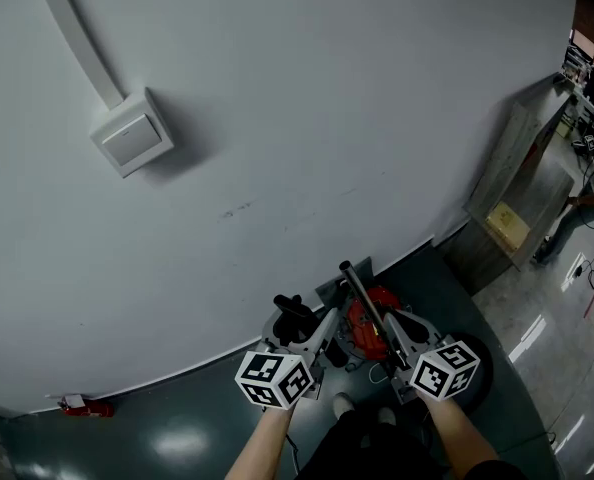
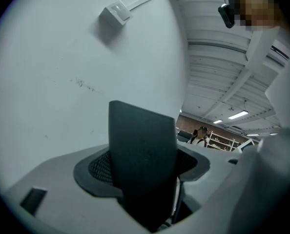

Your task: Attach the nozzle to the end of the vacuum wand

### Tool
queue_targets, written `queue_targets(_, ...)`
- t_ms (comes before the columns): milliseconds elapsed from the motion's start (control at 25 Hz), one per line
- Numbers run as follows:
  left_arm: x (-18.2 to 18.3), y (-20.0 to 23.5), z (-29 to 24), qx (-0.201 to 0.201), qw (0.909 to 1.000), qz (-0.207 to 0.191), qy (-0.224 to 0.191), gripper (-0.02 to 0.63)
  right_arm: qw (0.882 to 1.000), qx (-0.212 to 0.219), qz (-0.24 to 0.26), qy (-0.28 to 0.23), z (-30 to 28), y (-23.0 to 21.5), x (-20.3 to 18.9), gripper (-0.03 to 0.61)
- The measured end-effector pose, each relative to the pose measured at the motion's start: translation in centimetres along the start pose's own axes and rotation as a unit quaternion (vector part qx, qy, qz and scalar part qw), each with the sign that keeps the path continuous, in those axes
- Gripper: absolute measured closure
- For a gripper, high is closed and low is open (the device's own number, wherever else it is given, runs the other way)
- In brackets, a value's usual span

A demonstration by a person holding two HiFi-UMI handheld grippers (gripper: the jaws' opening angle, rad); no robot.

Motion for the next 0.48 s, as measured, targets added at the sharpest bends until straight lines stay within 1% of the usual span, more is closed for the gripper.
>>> queue_targets(160, 0.7, 0.9, -0.8, 0.002, 1.0, 0.007, -0.006, 0.287, 1.0, -0.001, 0.002, 0.002, -1.0, -0.3, 0.4, 0.56)
queue_targets(360, 1.0, 1.3, -1.8, 0.011, 0.9998, 0.01, -0.015, 0.287, 1.0, 0.008, 0.005, 0.015, -2.1, -1.3, 0.2, 0.56)
queue_targets(480, 1.3, 1.7, -2.7, 0.02, 0.9996, 0.01, -0.018, 0.287, 0.999, 0.014, 0.019, 0.027, -3.2, -2.2, 0.1, 0.56)
Point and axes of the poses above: the fingertips, and each gripper's own axes: z backward along the fingers, y to its left, x out of its top, the point moved 5 cm from there along z, backward along the fingers, and after that the axes turned 6 degrees about z, right-handed, at the moved point
